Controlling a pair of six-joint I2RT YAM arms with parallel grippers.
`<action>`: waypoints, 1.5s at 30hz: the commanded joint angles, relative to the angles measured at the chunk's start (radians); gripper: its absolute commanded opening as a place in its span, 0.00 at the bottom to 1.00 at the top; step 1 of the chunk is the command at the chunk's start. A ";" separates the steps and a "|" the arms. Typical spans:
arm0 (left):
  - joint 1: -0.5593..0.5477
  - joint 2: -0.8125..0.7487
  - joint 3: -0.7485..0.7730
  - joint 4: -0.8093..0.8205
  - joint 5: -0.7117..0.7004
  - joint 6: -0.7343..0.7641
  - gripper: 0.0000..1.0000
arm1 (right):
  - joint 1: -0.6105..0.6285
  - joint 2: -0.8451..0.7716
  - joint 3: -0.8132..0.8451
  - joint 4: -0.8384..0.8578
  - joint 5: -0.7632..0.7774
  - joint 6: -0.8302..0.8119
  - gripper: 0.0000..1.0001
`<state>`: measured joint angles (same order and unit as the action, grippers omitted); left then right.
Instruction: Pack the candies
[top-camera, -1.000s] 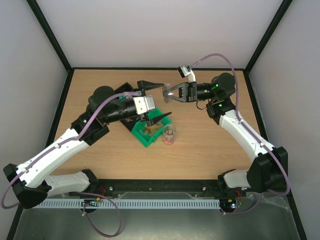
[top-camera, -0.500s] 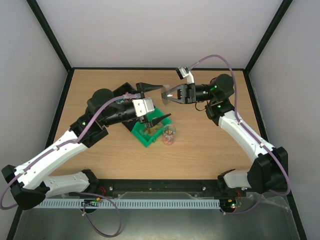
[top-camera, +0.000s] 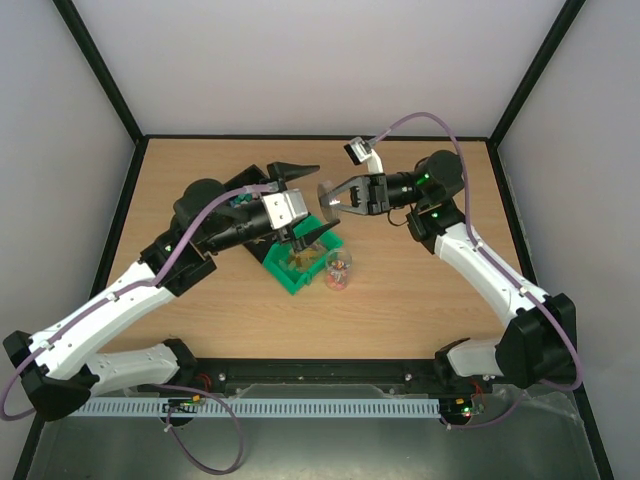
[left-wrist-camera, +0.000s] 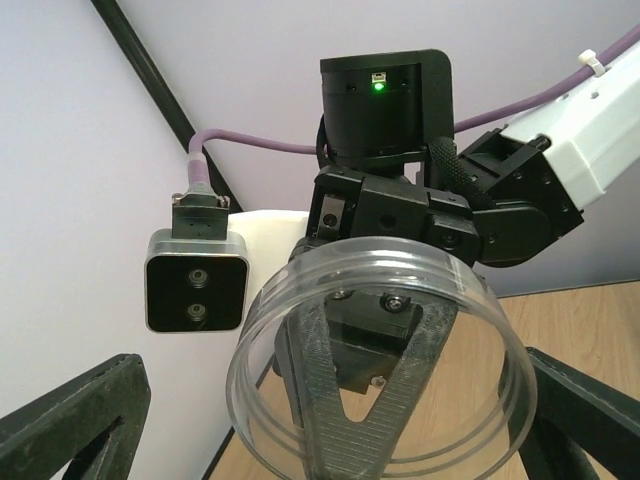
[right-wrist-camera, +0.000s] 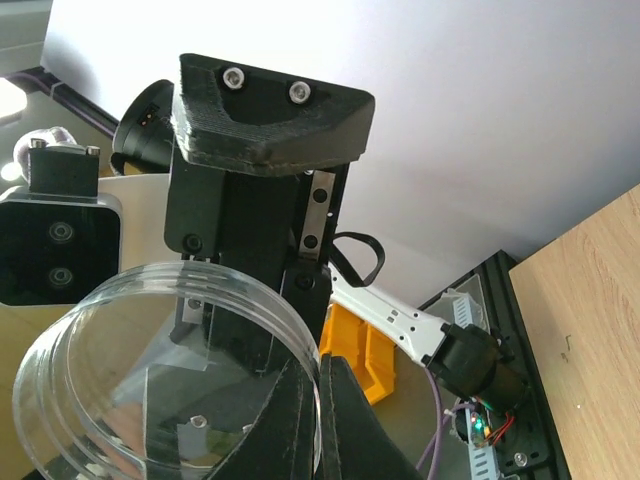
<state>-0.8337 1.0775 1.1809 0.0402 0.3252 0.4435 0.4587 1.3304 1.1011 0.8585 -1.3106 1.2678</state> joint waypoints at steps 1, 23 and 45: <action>0.020 -0.025 -0.013 0.014 0.039 0.012 0.99 | 0.008 -0.026 0.006 0.043 -0.055 -0.013 0.01; -0.008 -0.028 -0.003 -0.006 0.078 0.032 0.68 | 0.008 -0.002 0.003 0.074 -0.041 0.014 0.06; 0.104 0.366 0.329 -0.784 0.072 -0.036 0.59 | -0.427 0.032 0.070 -1.231 0.226 -1.054 0.75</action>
<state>-0.7334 1.3373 1.4292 -0.4904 0.4007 0.4259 0.0689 1.3476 1.1645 0.0055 -1.2064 0.5411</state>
